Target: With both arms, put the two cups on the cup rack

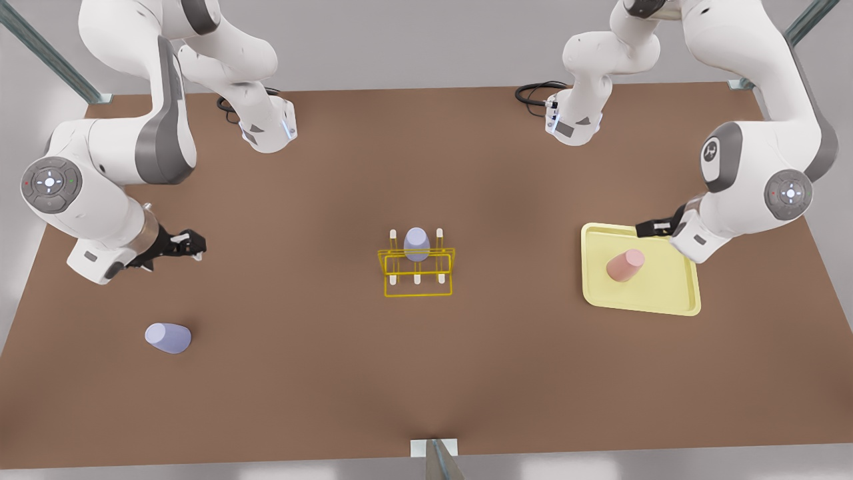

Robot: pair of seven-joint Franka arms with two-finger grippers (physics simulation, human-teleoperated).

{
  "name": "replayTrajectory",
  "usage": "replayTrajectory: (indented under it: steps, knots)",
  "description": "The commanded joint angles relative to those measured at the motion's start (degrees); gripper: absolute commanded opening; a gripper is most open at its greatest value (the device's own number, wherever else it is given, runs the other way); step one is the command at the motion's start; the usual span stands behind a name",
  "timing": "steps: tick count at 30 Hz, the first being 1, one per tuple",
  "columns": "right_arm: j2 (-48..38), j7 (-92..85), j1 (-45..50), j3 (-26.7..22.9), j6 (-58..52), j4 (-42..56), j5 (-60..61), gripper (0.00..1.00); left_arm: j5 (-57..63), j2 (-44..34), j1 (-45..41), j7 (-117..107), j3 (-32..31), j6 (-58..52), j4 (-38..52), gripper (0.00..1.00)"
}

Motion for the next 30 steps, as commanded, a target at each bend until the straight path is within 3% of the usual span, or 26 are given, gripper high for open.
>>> replayTrajectory:
  steps: [1,2,5,6,7,11,18,30]
  knots:
    - [0.16,-3.52,-0.45,-0.09,1.59,-0.01,0.8,1.0,0.07,0.14,0.02,0.59,0.58,1.41,-0.71,1.0]
    - [0.25,-3.61,-0.53,-0.1,1.59,-0.1,0.72,1.0,0.16,0.4,-0.07,0.59,1.37,1.76,-2.2,1.0]
    - [4.89,-12.2,-4.04,-0.27,2.21,0.78,-2.0,1.0,-0.02,-0.04,-0.59,0.59,4.71,25.36,-20.72,1.0]
    - [12.52,-16.78,-9.74,-0.62,5.19,5.5,-2.98,1.0,-0.02,0.23,-0.59,0.68,5.06,33.12,-26.62,1.0]
    - [17.82,-18.38,-11.87,-0.8,5.46,9.74,-2.71,1.0,-0.02,0.31,-0.51,0.59,5.15,34.1,-28.13,1.0]
    - [24.51,-18.29,-17.5,-1.41,13.02,9.13,-0.34,1.0,0.07,2.51,0.37,5.34,6.91,34.45,-30.24,1.0]
    - [28.9,-14.95,-17.5,-1.33,20.22,7.72,5.55,1.0,0.07,6.91,0.55,6.04,6.91,40.34,-31.82,1.0]
    - [33.47,-10.82,-17.15,-1.59,28.05,5.62,0.28,1.0,-1.77,10.86,1.87,5.96,6.91,43.33,-31.82,1.0]
